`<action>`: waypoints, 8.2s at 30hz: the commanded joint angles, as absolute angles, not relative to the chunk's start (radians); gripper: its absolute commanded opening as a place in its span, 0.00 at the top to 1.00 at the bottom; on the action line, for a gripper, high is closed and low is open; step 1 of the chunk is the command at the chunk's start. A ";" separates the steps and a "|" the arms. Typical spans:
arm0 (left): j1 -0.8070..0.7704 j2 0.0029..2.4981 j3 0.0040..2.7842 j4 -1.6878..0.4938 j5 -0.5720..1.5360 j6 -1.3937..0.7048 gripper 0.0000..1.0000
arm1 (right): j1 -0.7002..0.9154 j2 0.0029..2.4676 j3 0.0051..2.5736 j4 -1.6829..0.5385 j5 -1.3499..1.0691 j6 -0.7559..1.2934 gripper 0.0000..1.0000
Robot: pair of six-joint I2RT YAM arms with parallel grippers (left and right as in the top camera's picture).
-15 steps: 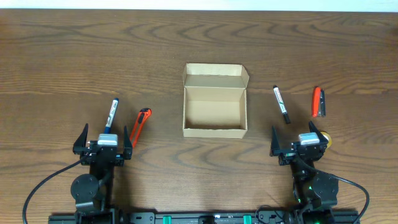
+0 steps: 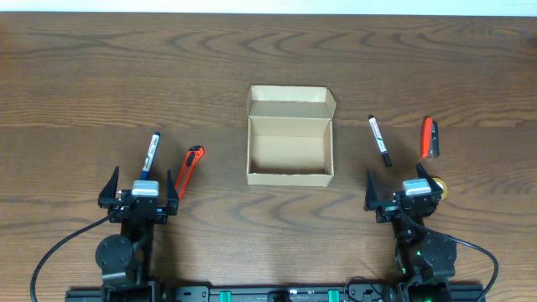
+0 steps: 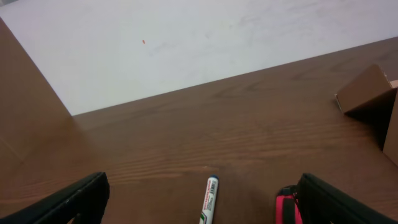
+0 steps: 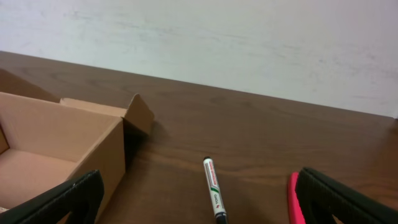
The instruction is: Pack container
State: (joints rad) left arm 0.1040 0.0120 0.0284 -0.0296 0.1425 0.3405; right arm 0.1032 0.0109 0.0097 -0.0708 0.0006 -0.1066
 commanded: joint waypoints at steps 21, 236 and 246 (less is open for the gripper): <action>0.104 0.005 0.004 -0.063 0.150 0.333 0.05 | 0.110 0.006 0.006 -0.073 0.011 -0.113 0.01; 0.104 0.105 0.007 -0.066 0.131 0.044 0.04 | 0.356 1.679 1.658 -1.230 -0.440 -0.939 0.99; 0.104 0.105 0.007 -0.066 0.131 0.045 0.04 | 0.492 1.718 1.655 -1.238 -0.292 -1.023 0.99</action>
State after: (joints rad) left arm 0.1040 0.1032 0.0284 -0.0322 0.1303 0.0517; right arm 0.4782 1.6951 1.6547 -1.2480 -0.3473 -0.9558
